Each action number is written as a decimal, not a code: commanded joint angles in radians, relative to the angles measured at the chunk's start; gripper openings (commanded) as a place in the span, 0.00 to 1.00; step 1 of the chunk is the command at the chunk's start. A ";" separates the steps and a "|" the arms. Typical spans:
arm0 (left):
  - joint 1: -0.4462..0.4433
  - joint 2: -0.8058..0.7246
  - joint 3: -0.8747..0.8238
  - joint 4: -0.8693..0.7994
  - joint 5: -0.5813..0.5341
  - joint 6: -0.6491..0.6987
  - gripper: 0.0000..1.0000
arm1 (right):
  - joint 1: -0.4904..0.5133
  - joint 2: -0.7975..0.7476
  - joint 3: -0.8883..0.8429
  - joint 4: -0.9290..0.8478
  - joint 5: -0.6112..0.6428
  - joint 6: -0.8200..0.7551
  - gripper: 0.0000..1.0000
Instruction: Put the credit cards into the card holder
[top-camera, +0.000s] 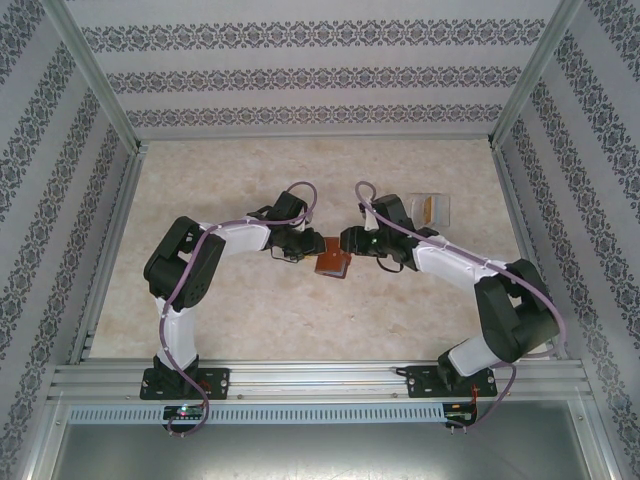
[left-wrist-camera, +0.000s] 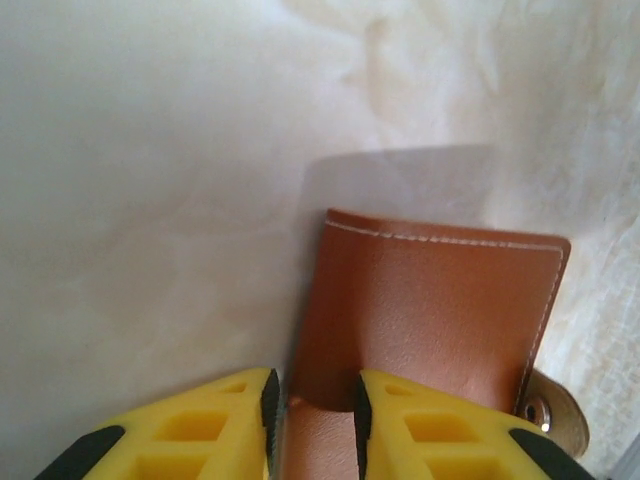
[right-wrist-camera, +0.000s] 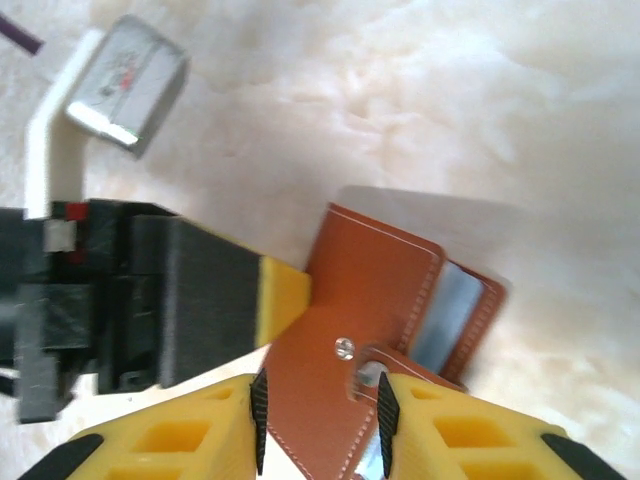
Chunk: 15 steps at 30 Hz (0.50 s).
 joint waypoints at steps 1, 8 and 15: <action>-0.023 -0.045 0.035 -0.120 0.031 0.040 0.29 | -0.001 -0.040 -0.034 -0.015 -0.038 0.071 0.38; -0.024 -0.039 0.032 -0.127 0.011 0.033 0.29 | 0.073 -0.058 -0.128 0.018 0.010 0.248 0.44; -0.028 -0.041 0.046 -0.127 0.021 0.030 0.29 | 0.090 0.058 -0.095 0.050 0.009 0.259 0.41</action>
